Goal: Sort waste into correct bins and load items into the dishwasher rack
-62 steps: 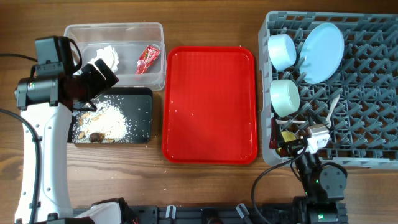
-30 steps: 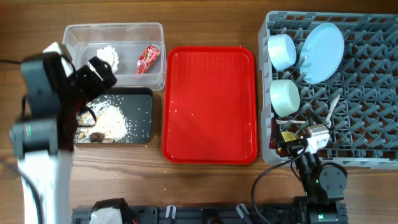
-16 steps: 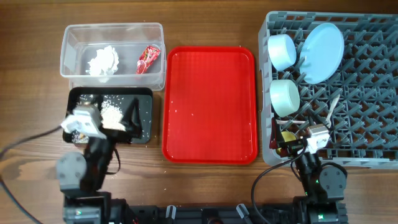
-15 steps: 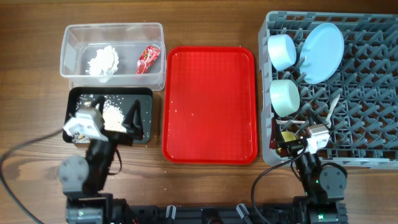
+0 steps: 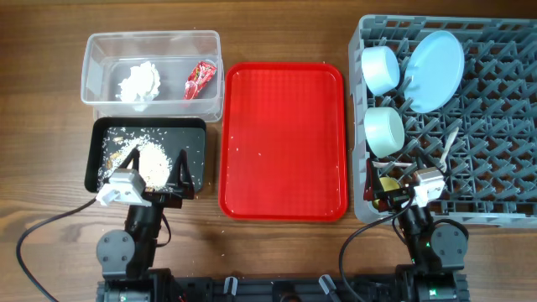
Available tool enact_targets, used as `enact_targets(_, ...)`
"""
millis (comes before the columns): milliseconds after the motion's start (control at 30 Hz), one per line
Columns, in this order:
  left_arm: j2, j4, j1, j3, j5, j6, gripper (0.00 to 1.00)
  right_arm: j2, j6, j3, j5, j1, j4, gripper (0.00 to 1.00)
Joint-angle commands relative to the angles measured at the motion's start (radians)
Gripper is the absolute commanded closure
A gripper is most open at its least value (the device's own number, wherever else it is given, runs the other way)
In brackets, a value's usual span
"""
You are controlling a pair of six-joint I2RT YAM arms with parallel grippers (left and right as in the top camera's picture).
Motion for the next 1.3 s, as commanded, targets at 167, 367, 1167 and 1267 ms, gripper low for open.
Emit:
enact_targets(167, -0.079, -0.015, -0.003, -0.09, -0.062, 0.019, 0.0, -0.013, -0.012, -0.002, 0.011, 0.006, 0.002, 0.0)
enact_targets(367, -0.101, -0.115, -0.003, -0.09, -0.066, 0.02, 0.0, -0.013, -0.012, -0.002, 0.011, 0.006, 0.002, 0.0)
enact_targets(1167, -0.101, -0.123, -0.003, -0.09, -0.066, 0.019, 0.0, -0.013, -0.013, -0.002, 0.011, 0.006, 0.003, 0.0)
enact_targets(1267, -0.101, -0.123, -0.003, -0.09, -0.066, 0.019, 0.0, -0.013, -0.012, -0.002, 0.011, 0.006, 0.003, 0.0)
